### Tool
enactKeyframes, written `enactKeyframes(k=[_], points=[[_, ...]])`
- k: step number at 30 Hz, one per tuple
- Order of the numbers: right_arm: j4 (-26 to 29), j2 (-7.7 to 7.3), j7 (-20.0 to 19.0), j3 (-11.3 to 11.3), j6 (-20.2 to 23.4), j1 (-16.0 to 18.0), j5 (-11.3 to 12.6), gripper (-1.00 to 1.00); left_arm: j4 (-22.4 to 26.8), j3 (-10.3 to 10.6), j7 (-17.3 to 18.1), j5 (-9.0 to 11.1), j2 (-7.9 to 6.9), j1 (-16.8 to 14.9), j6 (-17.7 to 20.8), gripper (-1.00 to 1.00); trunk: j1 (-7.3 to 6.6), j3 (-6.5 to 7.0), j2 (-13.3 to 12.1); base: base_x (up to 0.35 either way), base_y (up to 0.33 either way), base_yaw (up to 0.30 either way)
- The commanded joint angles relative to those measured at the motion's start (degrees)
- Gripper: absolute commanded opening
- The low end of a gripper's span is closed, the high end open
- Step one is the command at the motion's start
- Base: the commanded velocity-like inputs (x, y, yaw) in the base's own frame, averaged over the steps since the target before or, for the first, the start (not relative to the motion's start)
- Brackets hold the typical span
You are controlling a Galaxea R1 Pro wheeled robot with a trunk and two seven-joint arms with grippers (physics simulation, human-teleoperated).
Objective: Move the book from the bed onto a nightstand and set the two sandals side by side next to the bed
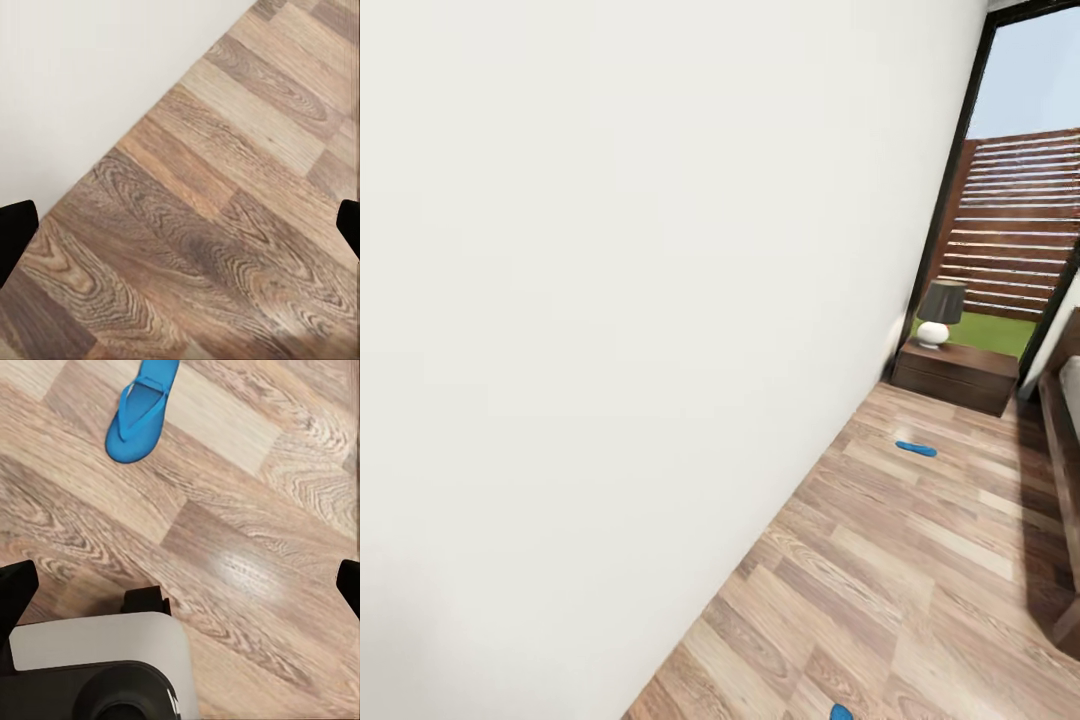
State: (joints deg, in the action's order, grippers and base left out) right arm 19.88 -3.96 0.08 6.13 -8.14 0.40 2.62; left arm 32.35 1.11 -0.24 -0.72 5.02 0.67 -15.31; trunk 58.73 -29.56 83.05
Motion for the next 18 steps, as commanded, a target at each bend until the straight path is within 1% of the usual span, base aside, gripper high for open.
enactKeyframes(k=[1,18], points=[[0.0,0.01,0.0,0.0,-0.2,0.0,0.3,1.00,0.1,0.0,0.0,-0.1,-0.01,0.0,-0.1,1.00,0.00,-0.04,0.0,0.000,0.000,-0.284],[0.0,0.01,0.0,0.1,-0.2,0.0,0.3,1.00,0.1,0.0,0.0,-0.1,-0.01,0.0,-0.1,1.00,0.00,-0.04,0.0,0.000,0.000,-0.284]])
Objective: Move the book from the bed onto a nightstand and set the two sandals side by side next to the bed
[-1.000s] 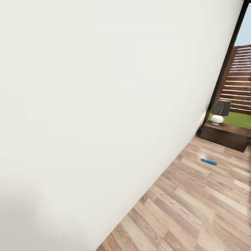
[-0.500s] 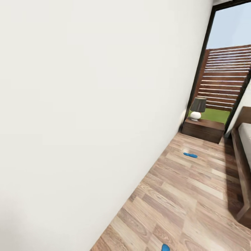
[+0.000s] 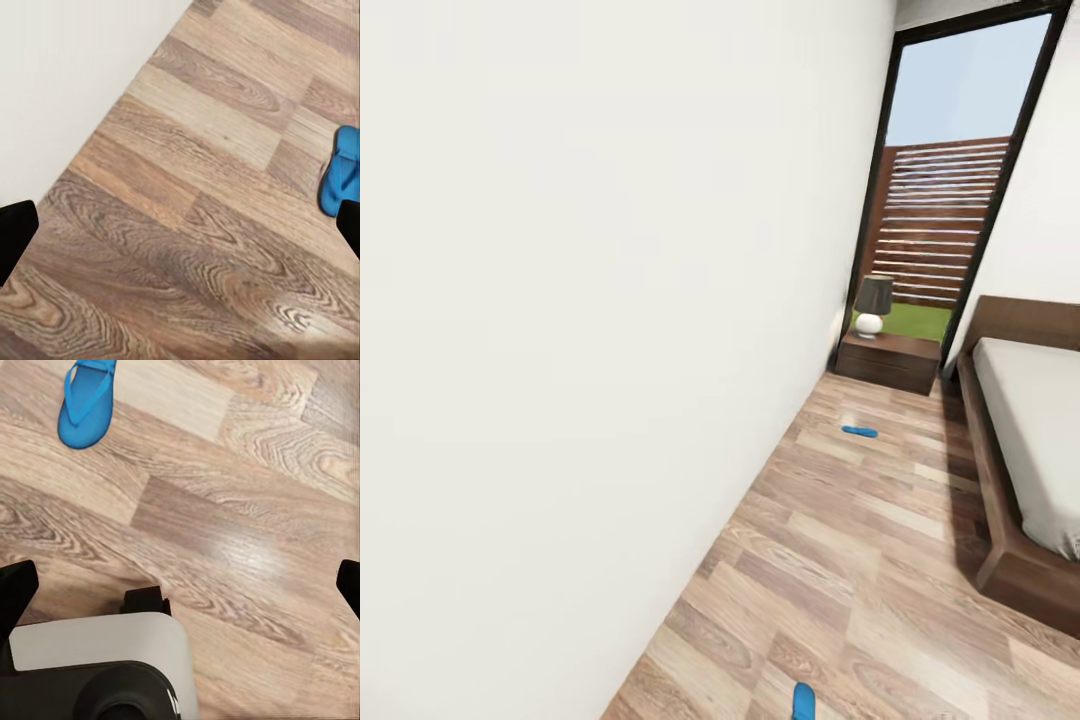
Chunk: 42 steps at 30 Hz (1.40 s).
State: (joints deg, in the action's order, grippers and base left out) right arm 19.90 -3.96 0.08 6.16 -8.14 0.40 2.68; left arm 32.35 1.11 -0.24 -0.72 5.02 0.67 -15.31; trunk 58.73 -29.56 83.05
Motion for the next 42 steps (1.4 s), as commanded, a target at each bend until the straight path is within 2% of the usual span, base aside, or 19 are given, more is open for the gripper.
enactKeyframes(k=[1,22,30,42], points=[[-0.1,0.01,0.0,0.0,-0.2,0.0,0.3,1.00,0.1,0.0,0.0,-0.1,-0.01,0.0,-0.1,1.00,0.00,-0.04,0.0,0.000,0.000,-0.284],[-0.1,0.13,0.0,0.0,-0.2,0.0,0.5,1.00,0.1,0.0,0.0,-0.1,-0.01,0.0,-0.1,1.00,0.00,-0.04,0.0,0.000,0.003,-0.278],[-0.1,0.24,0.0,0.0,-0.2,0.0,0.5,1.00,0.1,0.0,0.0,-0.2,-0.01,0.0,-0.1,1.00,0.00,-0.04,0.0,-0.040,0.156,-0.052],[-0.1,0.27,0.0,0.0,-0.2,0.0,0.5,1.00,0.1,0.0,0.0,-0.2,-0.01,0.0,-0.1,1.00,0.00,-0.04,0.0,-0.012,0.020,0.004]])
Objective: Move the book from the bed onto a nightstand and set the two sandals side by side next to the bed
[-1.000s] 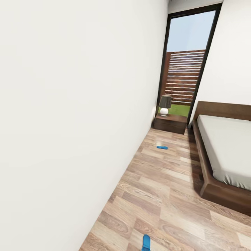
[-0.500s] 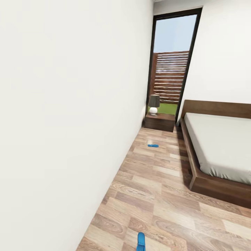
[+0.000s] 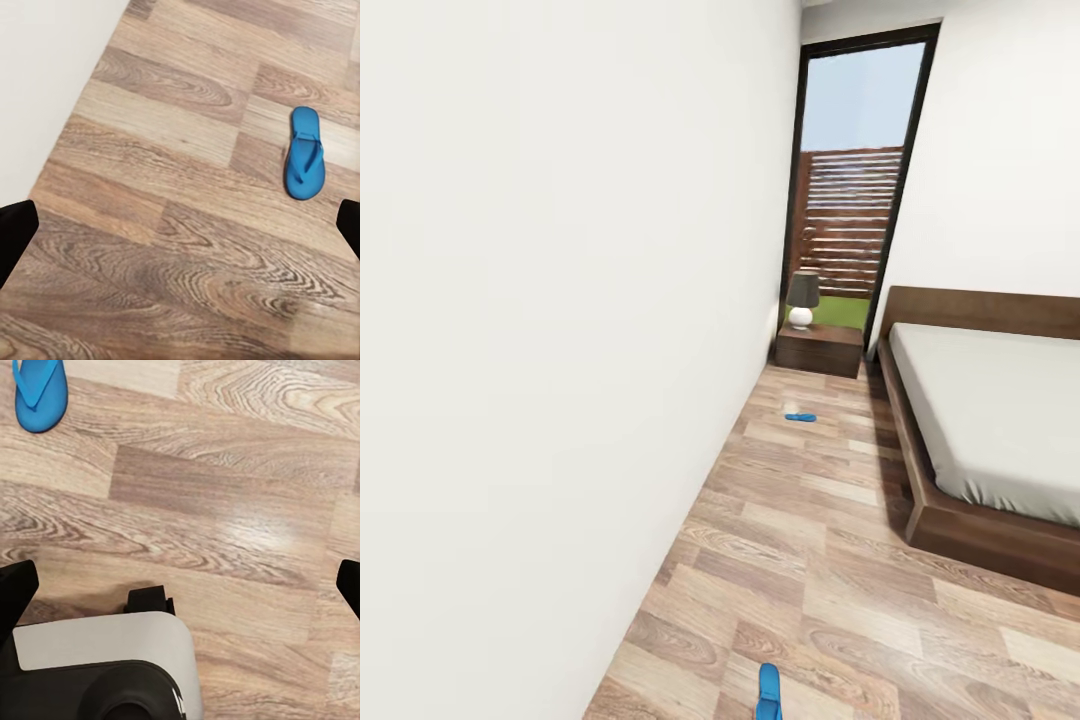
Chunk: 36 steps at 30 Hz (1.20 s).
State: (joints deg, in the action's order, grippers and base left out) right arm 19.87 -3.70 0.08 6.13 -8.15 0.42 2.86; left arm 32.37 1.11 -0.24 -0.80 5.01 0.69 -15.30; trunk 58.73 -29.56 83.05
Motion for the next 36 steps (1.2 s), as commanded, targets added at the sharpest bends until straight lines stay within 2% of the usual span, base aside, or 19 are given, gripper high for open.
enactKeyframes(k=[1,20,36], points=[[0.0,0.01,0.0,0.0,-0.2,0.0,0.3,1.00,0.1,0.0,0.0,-0.1,0.00,0.0,-0.1,1.00,0.00,-0.04,0.0,-0.001,0.001,0.057],[0.0,-0.07,0.0,0.0,-0.2,0.0,0.3,1.00,0.1,0.0,0.0,-0.1,0.00,0.0,-0.1,1.00,0.00,-0.04,0.0,0.000,0.000,0.242],[0.0,-0.03,0.0,0.0,-0.2,0.0,0.3,1.00,0.1,0.0,0.0,-0.1,0.00,0.0,-0.1,1.00,0.00,-0.04,0.0,-0.017,0.071,0.024]])
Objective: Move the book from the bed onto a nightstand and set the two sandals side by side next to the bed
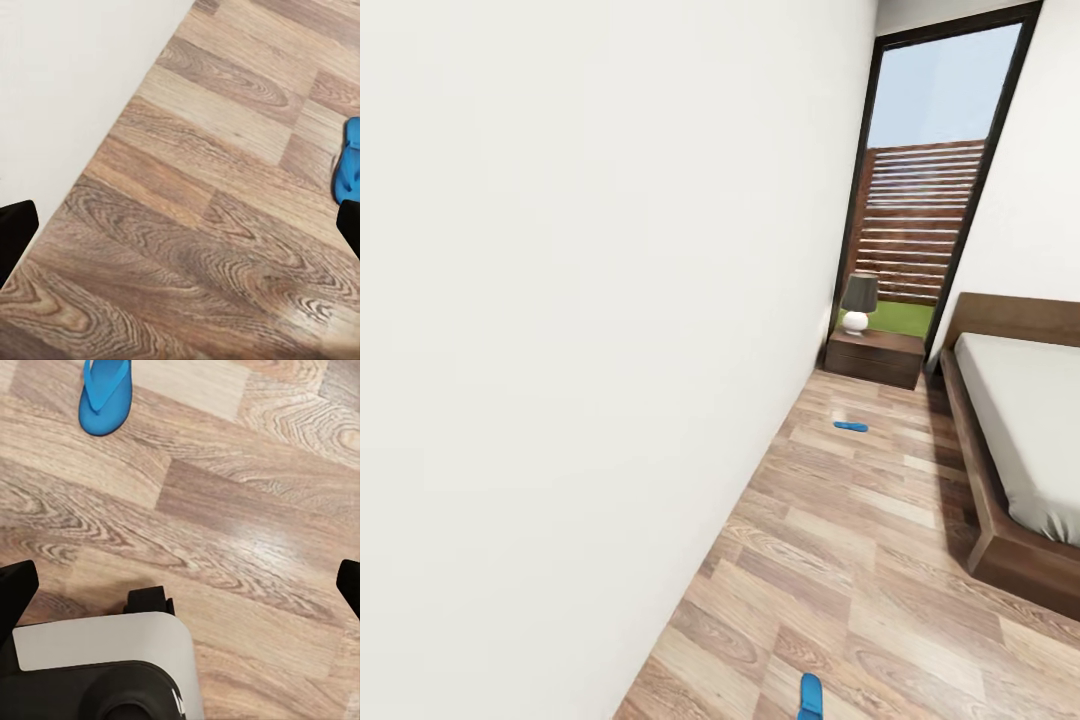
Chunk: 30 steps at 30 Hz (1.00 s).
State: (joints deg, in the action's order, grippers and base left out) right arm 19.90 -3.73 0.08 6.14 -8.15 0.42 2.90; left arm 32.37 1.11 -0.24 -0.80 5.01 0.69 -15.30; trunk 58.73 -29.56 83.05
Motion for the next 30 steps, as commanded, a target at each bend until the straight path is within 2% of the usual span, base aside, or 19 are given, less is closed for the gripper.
enactKeyframes(k=[1,8,30], points=[[0.0,0.00,0.0,0.0,-0.2,0.0,0.3,1.00,0.1,0.1,0.0,-0.1,0.00,0.0,-0.1,1.00,0.00,-0.04,0.0,-0.001,0.088,0.000],[-0.1,0.04,0.0,0.0,-0.2,0.0,0.3,1.00,0.1,0.1,0.0,-0.1,0.00,0.0,-0.1,1.00,0.00,-0.04,0.0,0.000,0.115,0.000],[-0.1,0.04,0.0,0.0,-0.2,0.0,0.4,1.00,0.1,0.1,0.0,-0.1,0.00,0.0,-0.1,1.00,0.00,-0.04,0.0,0.000,0.004,0.000]])
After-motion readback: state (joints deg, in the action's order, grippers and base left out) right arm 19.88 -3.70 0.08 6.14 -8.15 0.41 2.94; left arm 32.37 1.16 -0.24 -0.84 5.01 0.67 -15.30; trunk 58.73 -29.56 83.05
